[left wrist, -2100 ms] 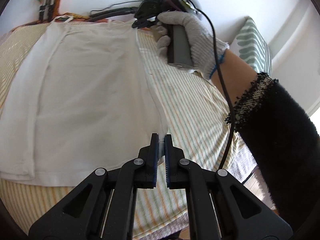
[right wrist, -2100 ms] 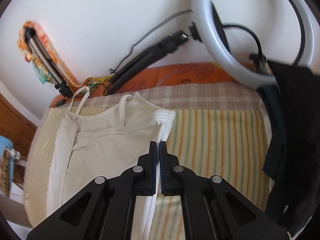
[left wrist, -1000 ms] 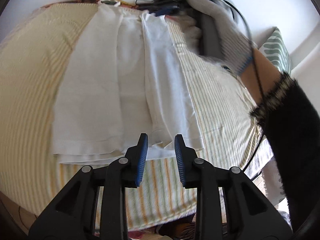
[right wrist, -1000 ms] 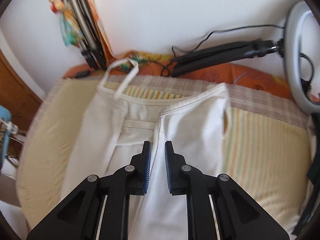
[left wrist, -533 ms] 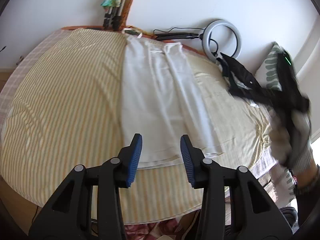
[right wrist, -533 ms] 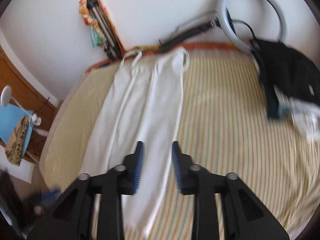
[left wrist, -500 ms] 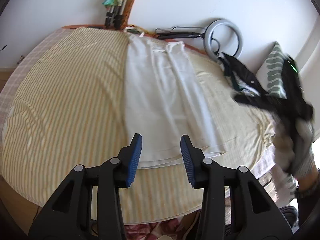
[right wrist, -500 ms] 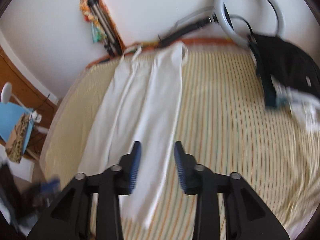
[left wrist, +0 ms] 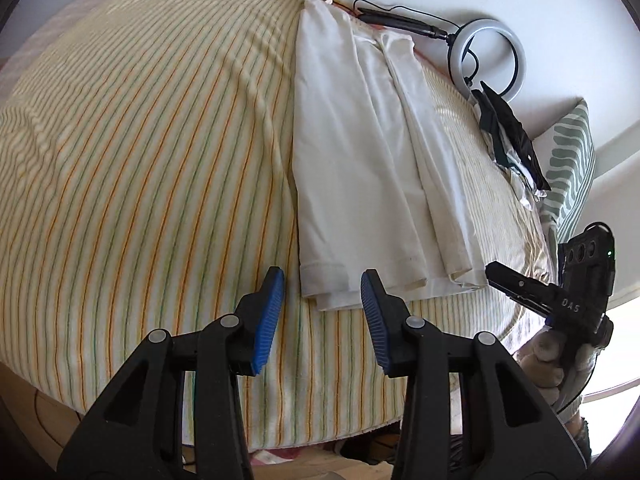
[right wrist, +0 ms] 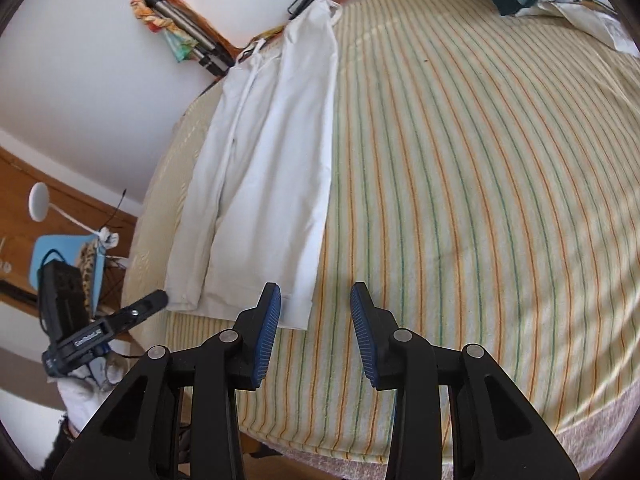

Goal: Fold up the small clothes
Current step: 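Open both tools and move them to the hem of the folded strip, then grasp the hem with both tools and fold it up toward the straps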

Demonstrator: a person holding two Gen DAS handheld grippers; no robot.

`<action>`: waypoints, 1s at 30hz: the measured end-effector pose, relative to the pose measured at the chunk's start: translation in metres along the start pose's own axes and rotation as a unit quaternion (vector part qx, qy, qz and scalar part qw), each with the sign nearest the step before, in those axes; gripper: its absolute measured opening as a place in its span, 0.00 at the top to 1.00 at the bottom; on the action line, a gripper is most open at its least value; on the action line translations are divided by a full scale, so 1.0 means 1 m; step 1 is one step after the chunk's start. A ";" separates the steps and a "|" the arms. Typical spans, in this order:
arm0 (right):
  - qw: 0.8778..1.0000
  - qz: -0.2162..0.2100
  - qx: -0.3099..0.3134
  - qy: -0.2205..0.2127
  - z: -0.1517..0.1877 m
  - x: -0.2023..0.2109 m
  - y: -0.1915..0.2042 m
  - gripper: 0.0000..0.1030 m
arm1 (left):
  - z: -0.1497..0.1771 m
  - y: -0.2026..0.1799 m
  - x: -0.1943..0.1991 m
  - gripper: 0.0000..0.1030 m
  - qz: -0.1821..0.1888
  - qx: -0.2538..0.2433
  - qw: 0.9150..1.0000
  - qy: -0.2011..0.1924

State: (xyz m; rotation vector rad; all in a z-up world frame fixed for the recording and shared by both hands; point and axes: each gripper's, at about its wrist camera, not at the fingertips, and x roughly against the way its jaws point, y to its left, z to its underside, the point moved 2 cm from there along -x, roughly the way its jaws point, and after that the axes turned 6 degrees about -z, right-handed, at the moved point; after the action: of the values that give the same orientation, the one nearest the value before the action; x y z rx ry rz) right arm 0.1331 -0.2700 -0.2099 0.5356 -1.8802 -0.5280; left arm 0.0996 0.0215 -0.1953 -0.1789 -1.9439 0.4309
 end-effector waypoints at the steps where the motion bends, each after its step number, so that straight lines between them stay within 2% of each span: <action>1: 1.000 -0.003 0.006 0.003 0.001 -0.001 0.002 0.64 | 0.000 -0.002 0.000 0.62 -0.002 -0.006 1.000 -0.001; 5: 0.999 -0.009 0.039 0.019 0.005 -0.009 0.011 0.67 | 0.000 -0.003 -0.003 0.87 -0.012 -0.012 1.000 -0.002; 6: 0.999 -0.009 0.045 0.021 0.006 -0.011 0.012 0.68 | -0.001 -0.003 -0.004 0.90 -0.015 -0.013 1.000 -0.003; 7: 0.998 -0.004 0.052 0.024 0.006 -0.013 0.013 0.74 | -0.002 -0.003 -0.005 0.94 -0.014 -0.014 1.000 -0.004; 8: 0.998 0.001 0.057 0.029 0.005 -0.015 0.013 0.88 | -0.003 -0.002 -0.005 0.96 -0.012 -0.013 1.000 -0.006; 9: 0.998 0.003 0.055 0.034 0.004 -0.017 0.012 0.96 | -0.004 -0.002 -0.006 0.96 -0.010 -0.011 1.000 -0.006; 12: 0.999 -0.019 0.030 0.028 0.003 -0.014 0.004 0.96 | -0.005 -0.001 -0.002 0.97 -0.004 -0.007 1.000 -0.011; 19: 0.998 -0.045 0.036 -0.002 0.008 0.018 0.010 0.97 | 0.007 -0.007 0.025 0.98 0.018 -0.016 0.999 -0.035; 21: 0.998 -0.037 0.043 0.001 0.010 0.015 0.009 0.97 | 0.010 -0.006 0.020 0.98 0.012 -0.021 0.999 -0.028; 24: 0.999 -0.015 0.034 0.028 0.012 -0.003 0.000 0.97 | 0.011 0.000 0.006 0.98 -0.001 -0.015 1.000 -0.008; 26: 0.999 -0.018 0.024 0.033 0.011 -0.007 -0.004 0.97 | 0.010 0.003 0.004 0.98 0.002 -0.008 1.000 -0.002; 30: 0.999 -0.038 0.017 0.024 0.002 0.001 -0.002 0.97 | 0.002 0.000 0.012 0.98 0.014 -0.001 1.000 -0.015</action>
State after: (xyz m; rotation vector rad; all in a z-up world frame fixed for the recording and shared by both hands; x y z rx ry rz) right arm 0.1313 -0.2721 -0.2114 0.6398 -1.8309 -0.5281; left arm 0.0929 0.0253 -0.1857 -0.2020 -1.9726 0.4529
